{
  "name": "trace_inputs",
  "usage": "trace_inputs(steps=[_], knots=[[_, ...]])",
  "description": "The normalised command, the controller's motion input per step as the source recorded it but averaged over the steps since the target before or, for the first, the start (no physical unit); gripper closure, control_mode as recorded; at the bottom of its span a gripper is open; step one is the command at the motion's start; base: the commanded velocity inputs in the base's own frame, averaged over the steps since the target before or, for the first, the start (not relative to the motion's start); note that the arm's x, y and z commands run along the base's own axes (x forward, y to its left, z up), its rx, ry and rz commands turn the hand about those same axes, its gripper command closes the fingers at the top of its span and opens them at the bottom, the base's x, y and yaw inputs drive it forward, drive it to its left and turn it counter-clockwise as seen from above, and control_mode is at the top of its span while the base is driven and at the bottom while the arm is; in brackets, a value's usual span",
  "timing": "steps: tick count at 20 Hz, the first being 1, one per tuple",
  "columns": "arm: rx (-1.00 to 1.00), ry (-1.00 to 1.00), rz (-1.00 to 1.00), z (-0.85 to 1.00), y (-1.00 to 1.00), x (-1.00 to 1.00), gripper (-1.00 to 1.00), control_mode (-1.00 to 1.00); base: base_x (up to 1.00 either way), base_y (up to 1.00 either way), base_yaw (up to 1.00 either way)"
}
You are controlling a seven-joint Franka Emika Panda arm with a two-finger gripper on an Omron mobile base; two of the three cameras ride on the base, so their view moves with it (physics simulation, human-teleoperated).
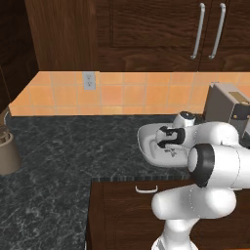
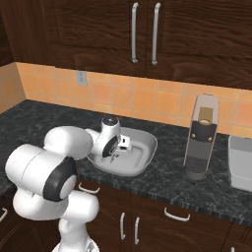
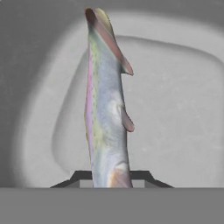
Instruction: Place one corn and one fish in each tupperware on the nearby counter, to pack two identical lunches.
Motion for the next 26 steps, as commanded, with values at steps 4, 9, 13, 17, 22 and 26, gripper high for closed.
trace_inputs(steps=[4,9,13,17,22,26], knots=[[0.0,0.0,0.0,-0.13,0.0,0.27,-1.0,-1.0,0.0,0.0,0.0],[0.0,0.0,0.0,0.01,0.0,0.07,-1.0,-1.0,0.0,0.0,0.0],[0.0,-0.11,0.0,0.5,0.0,-0.26,-1.0,-1.0,0.0,0.0,0.0],[0.0,-0.27,0.01,0.8,0.02,-0.84,-1.0,-1.0,0.0,0.0,0.0],[-0.02,-0.26,0.0,0.58,0.34,-0.99,-1.0,-1.0,0.0,0.0,0.0],[-0.09,-0.19,0.0,0.34,0.62,-0.81,-1.0,-1.0,0.0,0.0,0.0]])
